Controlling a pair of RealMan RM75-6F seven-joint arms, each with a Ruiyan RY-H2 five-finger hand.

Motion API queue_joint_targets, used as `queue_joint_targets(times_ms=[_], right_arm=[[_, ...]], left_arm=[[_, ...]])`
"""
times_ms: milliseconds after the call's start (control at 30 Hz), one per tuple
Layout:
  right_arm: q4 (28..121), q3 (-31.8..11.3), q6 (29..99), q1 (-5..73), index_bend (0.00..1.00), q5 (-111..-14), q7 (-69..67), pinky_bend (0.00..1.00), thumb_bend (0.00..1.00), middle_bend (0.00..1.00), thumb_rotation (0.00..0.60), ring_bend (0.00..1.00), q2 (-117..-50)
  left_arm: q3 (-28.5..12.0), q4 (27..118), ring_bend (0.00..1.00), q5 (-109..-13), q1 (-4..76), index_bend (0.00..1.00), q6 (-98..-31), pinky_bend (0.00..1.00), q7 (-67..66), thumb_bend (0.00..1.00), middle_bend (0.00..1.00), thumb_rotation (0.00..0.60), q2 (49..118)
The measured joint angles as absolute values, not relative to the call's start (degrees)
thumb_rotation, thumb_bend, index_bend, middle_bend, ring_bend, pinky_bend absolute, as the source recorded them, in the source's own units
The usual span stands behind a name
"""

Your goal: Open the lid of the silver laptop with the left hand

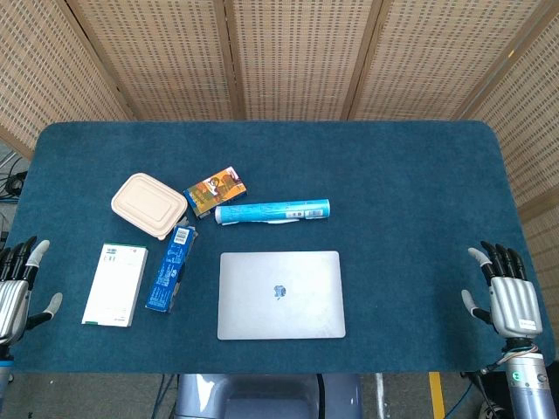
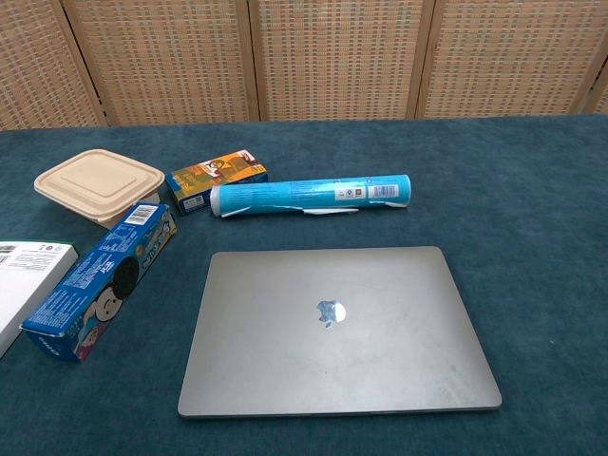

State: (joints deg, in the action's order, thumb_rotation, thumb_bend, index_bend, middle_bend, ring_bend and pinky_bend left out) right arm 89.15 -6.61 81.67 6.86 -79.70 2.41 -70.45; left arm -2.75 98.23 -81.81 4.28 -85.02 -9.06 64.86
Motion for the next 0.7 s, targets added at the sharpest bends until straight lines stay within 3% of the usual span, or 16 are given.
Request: queue_joint_targets(times_ms=[700], right_arm=[[88.8, -6.5, 82.0, 6.7, 0.17, -80.0, 1.7, 0.00, 0.36, 0.10, 0.600, 0.00, -70.4]], left_arm=[[-2.6, 98.9, 0.00, -82.9, 4.3, 0.06, -85.3, 0.00, -9.0, 0.34, 0.00, 0.600, 64.7]])
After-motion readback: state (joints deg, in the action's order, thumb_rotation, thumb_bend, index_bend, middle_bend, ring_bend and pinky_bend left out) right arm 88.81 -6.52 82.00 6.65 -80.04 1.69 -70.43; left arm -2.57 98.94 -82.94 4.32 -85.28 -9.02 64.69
